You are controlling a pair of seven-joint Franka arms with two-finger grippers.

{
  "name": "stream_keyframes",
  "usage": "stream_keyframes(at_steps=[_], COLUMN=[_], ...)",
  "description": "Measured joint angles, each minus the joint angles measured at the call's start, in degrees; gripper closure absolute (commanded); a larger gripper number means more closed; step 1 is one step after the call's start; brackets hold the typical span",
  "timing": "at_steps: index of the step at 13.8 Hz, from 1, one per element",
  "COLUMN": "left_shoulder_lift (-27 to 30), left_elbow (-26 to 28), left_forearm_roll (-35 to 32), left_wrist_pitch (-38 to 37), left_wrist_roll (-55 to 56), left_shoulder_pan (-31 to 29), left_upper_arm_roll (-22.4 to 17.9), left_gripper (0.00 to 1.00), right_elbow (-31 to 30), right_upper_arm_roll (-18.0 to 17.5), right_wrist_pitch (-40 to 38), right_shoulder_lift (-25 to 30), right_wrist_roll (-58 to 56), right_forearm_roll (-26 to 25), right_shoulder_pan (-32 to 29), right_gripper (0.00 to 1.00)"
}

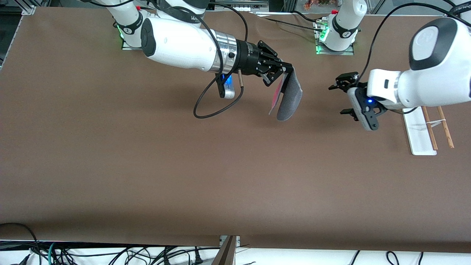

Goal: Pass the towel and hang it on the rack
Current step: 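Hold the towel up while the left gripper reaches to grasp it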

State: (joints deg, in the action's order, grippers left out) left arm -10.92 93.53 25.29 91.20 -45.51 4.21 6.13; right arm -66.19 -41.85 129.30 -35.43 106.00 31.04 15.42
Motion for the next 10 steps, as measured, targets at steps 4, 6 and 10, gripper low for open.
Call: stream_keyframes(at_steps=[4,6,10], left_shoulder_lift=[0.75,1.32,1.38], left_elbow=[1.46,1.54,4.01], left_forearm_roll=[2.11,2.12,4.85], left_wrist_pitch=[2.27,3.0,8.43], left_wrist_roll=[-1.11,-3.75,-13.06], left_shoulder_pan=[0.26,0.35,0.37], left_upper_arm_roll=[4.51,5.68,6.01], left_gripper=[0.01,0.02,0.11], right_elbow=[0.0,0.0,0.0], right_upper_arm_roll=[0.01,0.02,0.03], right_wrist_pitch=[0.66,0.78,0.82], right_shoulder_lift=[-0.02,-0.02,-0.03], right_wrist_roll=[0.15,0.16,0.16], right_forearm_roll=[0.0,0.0,-0.01], right_shoulder_pan=[0.61,0.63,0.64], right_gripper=[1.0,1.0,1.0])
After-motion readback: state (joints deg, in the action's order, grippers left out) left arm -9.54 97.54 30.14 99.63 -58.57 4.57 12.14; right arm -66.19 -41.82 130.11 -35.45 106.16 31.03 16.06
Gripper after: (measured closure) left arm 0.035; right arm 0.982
